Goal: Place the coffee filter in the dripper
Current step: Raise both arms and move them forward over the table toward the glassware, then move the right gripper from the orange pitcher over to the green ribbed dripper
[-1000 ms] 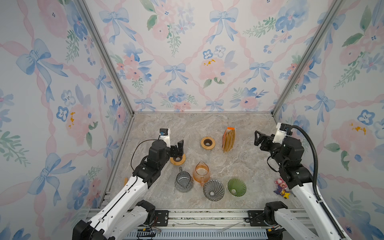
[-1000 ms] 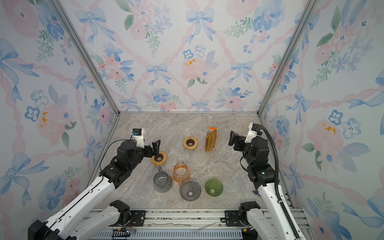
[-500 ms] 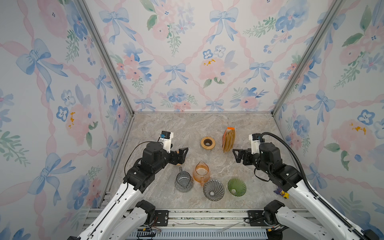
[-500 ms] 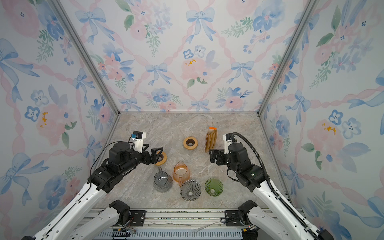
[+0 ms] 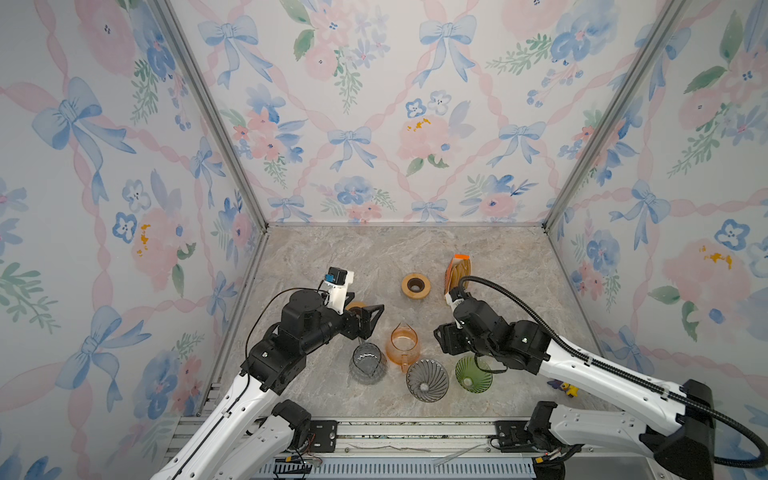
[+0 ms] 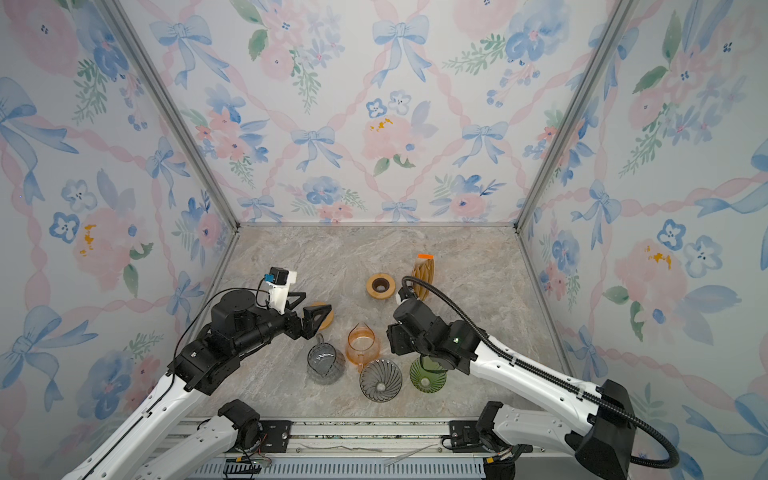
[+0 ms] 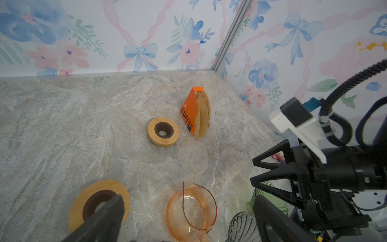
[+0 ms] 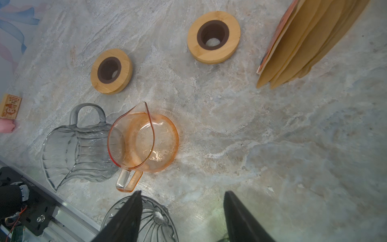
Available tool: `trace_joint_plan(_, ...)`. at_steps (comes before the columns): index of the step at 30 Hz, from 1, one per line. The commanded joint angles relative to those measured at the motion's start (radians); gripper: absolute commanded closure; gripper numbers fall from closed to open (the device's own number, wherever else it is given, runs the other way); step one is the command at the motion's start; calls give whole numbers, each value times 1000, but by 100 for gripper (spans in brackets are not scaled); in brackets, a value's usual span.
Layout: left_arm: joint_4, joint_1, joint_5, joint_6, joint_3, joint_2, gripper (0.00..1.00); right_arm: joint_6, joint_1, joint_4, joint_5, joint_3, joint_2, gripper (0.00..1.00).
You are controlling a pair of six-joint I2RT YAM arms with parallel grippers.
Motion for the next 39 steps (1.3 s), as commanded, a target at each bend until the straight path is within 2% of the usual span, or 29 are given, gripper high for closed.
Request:
trace_joint_plan(1, -16, -6, 42, 14, -4, -52, 2, 82, 13, -19, 26, 50, 82, 41)
trace_joint_plan(13, -46, -9, 61, -8, -91, -227, 2, 154, 66, 38, -8, 136, 295, 50)
trace_joint_plan(25, -46, -8, 56, -11, -95, -256, 2, 147, 74, 55, -12, 211, 436, 58)
trace_joint_plan(39, -47, -7, 46, -12, -101, -256, 2, 121, 58, 66, 2, 223, 527, 69)
